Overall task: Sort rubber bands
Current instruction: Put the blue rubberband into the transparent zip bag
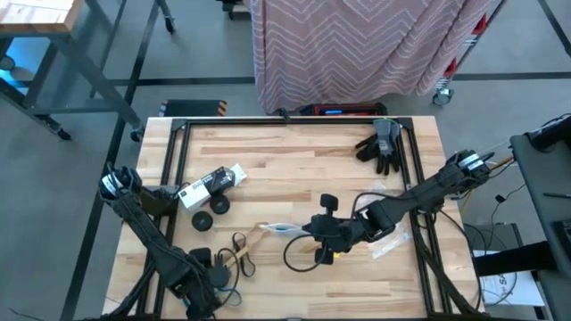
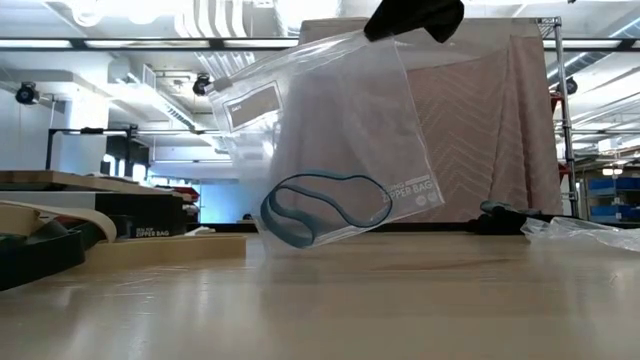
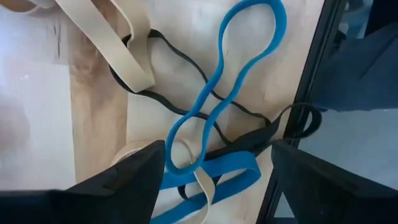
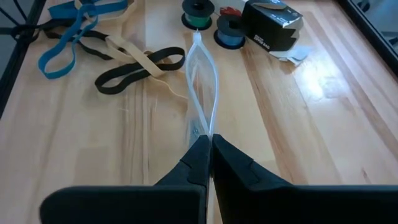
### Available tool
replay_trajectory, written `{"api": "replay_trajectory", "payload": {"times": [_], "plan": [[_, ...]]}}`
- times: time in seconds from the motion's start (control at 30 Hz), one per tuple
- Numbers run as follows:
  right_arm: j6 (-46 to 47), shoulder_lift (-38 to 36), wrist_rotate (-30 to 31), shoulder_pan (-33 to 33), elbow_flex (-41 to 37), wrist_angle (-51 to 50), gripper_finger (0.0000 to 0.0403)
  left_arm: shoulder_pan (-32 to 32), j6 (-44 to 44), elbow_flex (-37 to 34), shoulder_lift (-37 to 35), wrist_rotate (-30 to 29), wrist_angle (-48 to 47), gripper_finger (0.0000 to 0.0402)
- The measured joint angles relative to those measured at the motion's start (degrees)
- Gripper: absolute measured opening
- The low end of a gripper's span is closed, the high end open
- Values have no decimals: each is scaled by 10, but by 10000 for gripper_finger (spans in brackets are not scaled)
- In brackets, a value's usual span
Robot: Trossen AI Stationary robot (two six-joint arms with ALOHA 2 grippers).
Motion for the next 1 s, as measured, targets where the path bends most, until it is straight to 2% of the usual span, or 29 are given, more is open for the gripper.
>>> {"api": "replay_trajectory", "payload": {"times": [0.27,0.4,0.57,0.83,1.0], "plan": [[2,0,0,4,0,0,0,0,-13,-75,-2,-4,78,292],[1,0,0,4,0,0,0,0,-19,-110,-3,12,131,293],[-2,0,0,4,0,0,0,-1,-18,-145,-2,15,121,290],[-3,0,0,4,0,0,0,-1,-28,-169,-4,35,172,271],[-3,0,0,4,0,0,0,-1,-28,-169,-5,30,180,240]]}}
